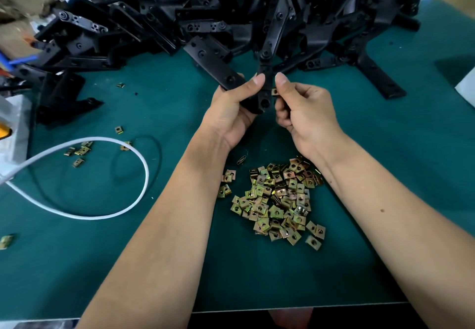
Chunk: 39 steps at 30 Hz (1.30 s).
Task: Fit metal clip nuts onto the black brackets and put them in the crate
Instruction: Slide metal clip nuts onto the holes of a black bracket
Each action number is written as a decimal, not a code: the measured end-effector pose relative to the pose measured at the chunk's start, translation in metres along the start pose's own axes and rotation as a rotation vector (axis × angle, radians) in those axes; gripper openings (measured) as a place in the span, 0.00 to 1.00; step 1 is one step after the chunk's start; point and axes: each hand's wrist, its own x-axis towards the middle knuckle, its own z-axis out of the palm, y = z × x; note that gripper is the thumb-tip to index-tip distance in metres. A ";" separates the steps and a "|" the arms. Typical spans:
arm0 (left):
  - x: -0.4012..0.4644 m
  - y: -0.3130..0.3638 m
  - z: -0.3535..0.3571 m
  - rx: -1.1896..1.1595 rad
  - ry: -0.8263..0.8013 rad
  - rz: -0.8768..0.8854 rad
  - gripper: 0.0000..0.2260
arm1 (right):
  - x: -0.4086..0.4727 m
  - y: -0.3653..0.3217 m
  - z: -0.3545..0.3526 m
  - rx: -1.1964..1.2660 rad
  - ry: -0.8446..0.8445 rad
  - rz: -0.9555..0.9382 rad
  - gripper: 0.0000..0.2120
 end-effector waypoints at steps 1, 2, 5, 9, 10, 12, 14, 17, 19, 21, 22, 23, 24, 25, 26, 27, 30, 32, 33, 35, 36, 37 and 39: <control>0.000 -0.002 0.002 0.003 -0.005 0.004 0.05 | -0.001 0.000 0.001 0.008 0.010 0.004 0.15; 0.000 -0.003 0.003 0.005 -0.009 0.007 0.04 | -0.001 0.000 0.002 0.025 0.015 0.013 0.16; 0.000 -0.004 0.005 0.004 0.011 0.020 0.05 | -0.002 0.001 0.005 0.099 0.013 0.052 0.15; -0.001 -0.003 0.006 -0.003 0.057 0.043 0.07 | -0.003 0.002 0.006 0.188 0.006 0.067 0.15; -0.001 -0.003 0.006 -0.005 0.056 0.041 0.09 | -0.003 0.002 0.006 0.186 0.003 0.062 0.15; -0.001 -0.004 0.007 -0.008 0.047 0.036 0.14 | -0.003 0.002 0.006 0.169 0.003 0.047 0.15; -0.001 -0.005 0.007 0.003 0.039 0.033 0.16 | -0.003 0.001 0.006 0.161 0.012 0.037 0.16; 0.001 -0.006 0.005 0.019 0.033 0.031 0.15 | -0.004 0.001 0.007 0.136 0.027 0.028 0.16; 0.002 -0.007 0.003 0.019 0.047 0.027 0.14 | -0.004 0.002 0.007 0.100 0.035 0.016 0.16; 0.002 -0.008 0.003 0.017 0.056 0.015 0.13 | -0.004 0.003 0.008 0.076 0.052 0.003 0.17; 0.002 -0.008 0.004 0.016 0.056 0.013 0.13 | -0.005 0.003 0.008 0.076 0.064 -0.001 0.17; 0.001 -0.009 0.005 0.022 0.054 0.017 0.12 | -0.004 0.003 0.008 0.083 0.078 -0.002 0.18; 0.002 -0.009 0.006 0.033 0.054 0.022 0.11 | -0.004 0.004 0.007 0.095 0.090 -0.001 0.18; 0.002 -0.010 0.008 0.041 0.056 0.029 0.10 | -0.004 0.004 0.007 0.108 0.102 0.003 0.19; 0.002 -0.011 0.009 0.042 0.064 0.034 0.09 | -0.004 0.004 0.006 0.118 0.112 0.006 0.19; 0.002 -0.012 0.011 0.037 0.080 0.039 0.10 | -0.003 0.004 0.006 0.121 0.119 0.006 0.19; 0.002 -0.016 0.014 0.029 0.163 0.093 0.19 | -0.003 0.006 0.007 0.078 0.119 -0.004 0.20; 0.002 -0.018 0.017 0.035 0.206 0.127 0.20 | -0.002 0.005 0.007 0.054 0.115 -0.004 0.20; 0.002 -0.019 0.017 0.034 0.208 0.128 0.19 | -0.002 0.004 0.006 0.058 0.108 0.005 0.19; 0.000 -0.019 0.019 0.009 0.168 0.103 0.15 | -0.002 0.003 0.005 0.096 0.082 0.033 0.19; -0.001 -0.019 0.021 -0.011 0.142 0.084 0.13 | -0.002 0.002 0.005 0.118 0.074 0.040 0.18; -0.002 -0.019 0.022 -0.026 0.126 0.071 0.12 | -0.002 0.002 0.005 0.130 0.076 0.037 0.19; -0.002 -0.020 0.024 -0.032 0.139 0.069 0.14 | -0.003 0.003 0.006 0.101 0.107 0.005 0.20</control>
